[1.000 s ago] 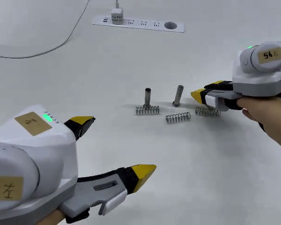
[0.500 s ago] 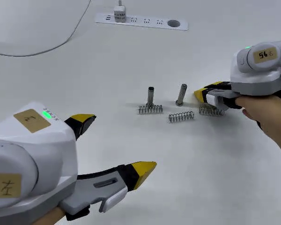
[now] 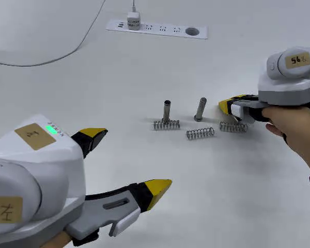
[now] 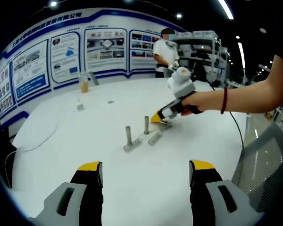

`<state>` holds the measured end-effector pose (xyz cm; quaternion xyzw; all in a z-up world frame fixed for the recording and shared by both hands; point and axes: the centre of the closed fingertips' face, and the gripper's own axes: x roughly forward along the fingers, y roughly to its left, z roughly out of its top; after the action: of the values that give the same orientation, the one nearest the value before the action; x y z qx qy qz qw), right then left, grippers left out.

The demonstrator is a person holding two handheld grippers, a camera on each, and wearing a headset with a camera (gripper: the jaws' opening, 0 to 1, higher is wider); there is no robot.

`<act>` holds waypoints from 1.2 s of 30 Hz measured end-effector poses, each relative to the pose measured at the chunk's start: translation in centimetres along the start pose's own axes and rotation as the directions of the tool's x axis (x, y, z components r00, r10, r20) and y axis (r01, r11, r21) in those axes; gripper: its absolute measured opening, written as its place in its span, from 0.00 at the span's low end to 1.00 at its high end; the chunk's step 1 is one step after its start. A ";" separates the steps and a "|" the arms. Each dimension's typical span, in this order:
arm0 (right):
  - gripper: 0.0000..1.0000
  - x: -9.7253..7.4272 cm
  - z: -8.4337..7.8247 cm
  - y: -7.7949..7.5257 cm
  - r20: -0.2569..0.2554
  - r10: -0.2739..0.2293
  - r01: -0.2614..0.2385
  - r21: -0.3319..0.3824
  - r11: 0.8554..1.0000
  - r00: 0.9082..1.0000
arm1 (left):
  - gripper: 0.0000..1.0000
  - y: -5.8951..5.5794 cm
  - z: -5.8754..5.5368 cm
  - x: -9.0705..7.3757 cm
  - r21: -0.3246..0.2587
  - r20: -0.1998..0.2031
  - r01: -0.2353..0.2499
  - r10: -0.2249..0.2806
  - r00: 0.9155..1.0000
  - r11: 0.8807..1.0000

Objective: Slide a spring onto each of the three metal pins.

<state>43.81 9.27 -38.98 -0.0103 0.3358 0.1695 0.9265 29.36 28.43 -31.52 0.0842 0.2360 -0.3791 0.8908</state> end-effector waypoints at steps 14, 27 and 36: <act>0.08 -2.2 1.5 0.2 0.050 -0.016 0.016 -0.002 1.000 0.999 | 0.75 -0.5 0.7 -0.4 0.017 0.022 0.010 -0.010 1.000 1.000; 0.08 -4.3 1.6 0.6 0.069 -0.026 0.030 -0.049 0.998 0.997 | 0.74 -1.1 1.2 -0.9 0.031 0.042 0.015 -0.016 0.999 0.999; 0.08 -5.6 0.8 0.7 0.050 -0.031 0.036 -0.092 0.995 0.998 | 0.74 -1.1 1.5 -1.2 0.042 0.053 0.006 -0.008 0.999 0.999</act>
<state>40.06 8.34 -34.84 -0.0547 0.3050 0.1695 0.9356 28.36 27.90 -29.63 0.0921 0.2048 -0.3891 0.8934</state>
